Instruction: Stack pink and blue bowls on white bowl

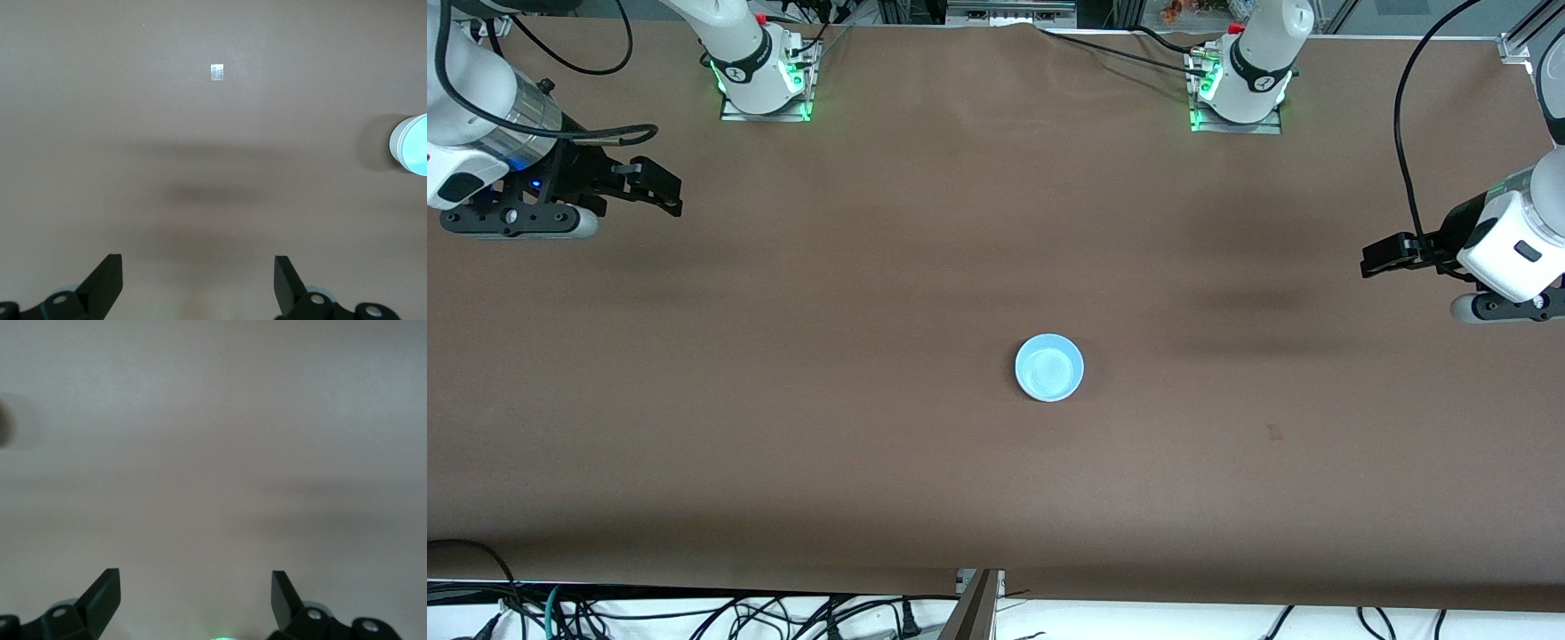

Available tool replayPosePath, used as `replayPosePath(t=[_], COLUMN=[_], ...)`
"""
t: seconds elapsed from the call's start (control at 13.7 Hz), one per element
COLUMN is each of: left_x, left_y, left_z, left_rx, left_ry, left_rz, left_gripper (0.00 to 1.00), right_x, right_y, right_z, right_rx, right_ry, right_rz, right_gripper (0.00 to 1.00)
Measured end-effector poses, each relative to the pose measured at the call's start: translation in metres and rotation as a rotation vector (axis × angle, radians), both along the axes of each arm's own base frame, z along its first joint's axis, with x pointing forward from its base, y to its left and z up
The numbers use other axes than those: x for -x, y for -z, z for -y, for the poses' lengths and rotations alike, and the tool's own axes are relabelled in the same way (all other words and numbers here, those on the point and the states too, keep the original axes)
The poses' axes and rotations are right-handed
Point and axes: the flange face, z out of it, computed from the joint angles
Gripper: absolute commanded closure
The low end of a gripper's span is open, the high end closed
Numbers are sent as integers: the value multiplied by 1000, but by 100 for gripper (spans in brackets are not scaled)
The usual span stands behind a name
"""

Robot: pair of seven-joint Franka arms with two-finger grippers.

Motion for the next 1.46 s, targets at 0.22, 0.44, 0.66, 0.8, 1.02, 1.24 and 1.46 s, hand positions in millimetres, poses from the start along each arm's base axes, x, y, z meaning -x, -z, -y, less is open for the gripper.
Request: replayPosePath(t=[0.22,0.44,0.66,0.8,1.02,1.24,1.46], left_x=[0,0,0,0,0,0,0], left_y=[0,0,0,0,0,0,0], left_z=[0,0,0,1,3,3,3], left_rx=[0,0,0,0,0,0,0], left_ry=[0,-1,-1,2,5,5,5], left_rz=[0,0,0,0,0,0,0], left_gripper=[0,0,0,0,0,0,0], right_x=[-3,-4,-4,-3,-3,-3,-3], right_y=[-1,-6,-11,-12,-12,-12,-12], right_z=[8,13,9,4,4,4,4], right_rx=[30,87,69,24,13,13,13], right_ry=[4,-4,3,10,15,18,19], right_rz=[17,37,46,41,36,35,34], right_gripper=[0,0,0,0,0,0,0])
